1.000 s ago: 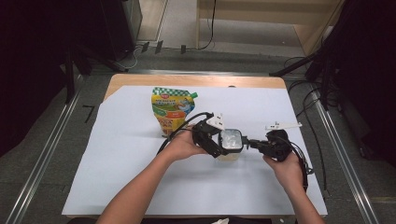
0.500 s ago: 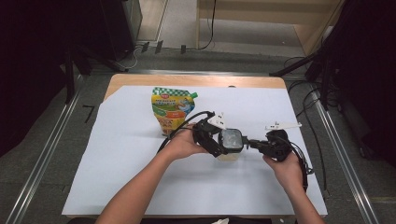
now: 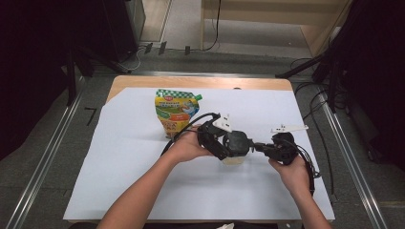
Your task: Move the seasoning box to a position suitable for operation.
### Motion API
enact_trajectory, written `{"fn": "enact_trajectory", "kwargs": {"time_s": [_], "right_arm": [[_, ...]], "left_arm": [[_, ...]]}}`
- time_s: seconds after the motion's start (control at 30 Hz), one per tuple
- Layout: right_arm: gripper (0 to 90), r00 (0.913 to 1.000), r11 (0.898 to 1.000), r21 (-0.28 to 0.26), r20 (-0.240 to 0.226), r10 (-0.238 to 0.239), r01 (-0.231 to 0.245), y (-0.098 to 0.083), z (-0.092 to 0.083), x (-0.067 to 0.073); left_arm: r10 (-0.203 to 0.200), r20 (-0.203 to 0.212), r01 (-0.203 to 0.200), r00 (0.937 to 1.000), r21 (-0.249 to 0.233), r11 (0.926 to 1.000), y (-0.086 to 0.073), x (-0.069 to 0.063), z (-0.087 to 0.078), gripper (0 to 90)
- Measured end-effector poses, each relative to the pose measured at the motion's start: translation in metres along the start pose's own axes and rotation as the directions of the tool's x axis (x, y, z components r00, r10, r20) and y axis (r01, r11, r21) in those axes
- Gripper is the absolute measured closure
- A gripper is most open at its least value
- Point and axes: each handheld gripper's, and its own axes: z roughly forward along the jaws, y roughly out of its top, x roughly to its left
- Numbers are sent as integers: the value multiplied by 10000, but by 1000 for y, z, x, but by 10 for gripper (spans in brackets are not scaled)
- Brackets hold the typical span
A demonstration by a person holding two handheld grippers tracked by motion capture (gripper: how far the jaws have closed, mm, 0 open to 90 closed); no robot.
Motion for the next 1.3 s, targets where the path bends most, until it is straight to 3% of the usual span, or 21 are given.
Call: {"fn": "enact_trajectory", "kwargs": {"time_s": [0.33,0.37,0.4,0.57,0.8,1.1,1.3], "right_arm": [[900,10000,10000,15,-37,-10,11,0,0,0],[900,10000,10000,22,-25,-14,14,0,0,0],[900,10000,10000,11,-25,-11,11,0,0,0],[900,10000,10000,25,-58,-24,24,0,0,0],[900,10000,10000,24,-74,-42,42,0,0,0],[900,9999,10000,4,-118,-7,7,-1,1,-1],[900,9999,10000,-22,-149,15,-16,-1,1,-2]], "left_arm": [[-101,165,102,9998,-82,9999,11,-1,-5,196],[-72,585,85,9983,-224,9997,11,-1,-7,315],[10,577,1,9983,-199,9998,12,-3,-8,387],[135,364,-139,9992,103,9999,18,-7,-7,393],[100,639,-107,9979,110,9999,20,-10,-11,534],[106,1300,-155,9915,366,9992,29,-13,-13,748],[-1,1526,-85,9883,555,9984,34,-13,-13,830]]}}
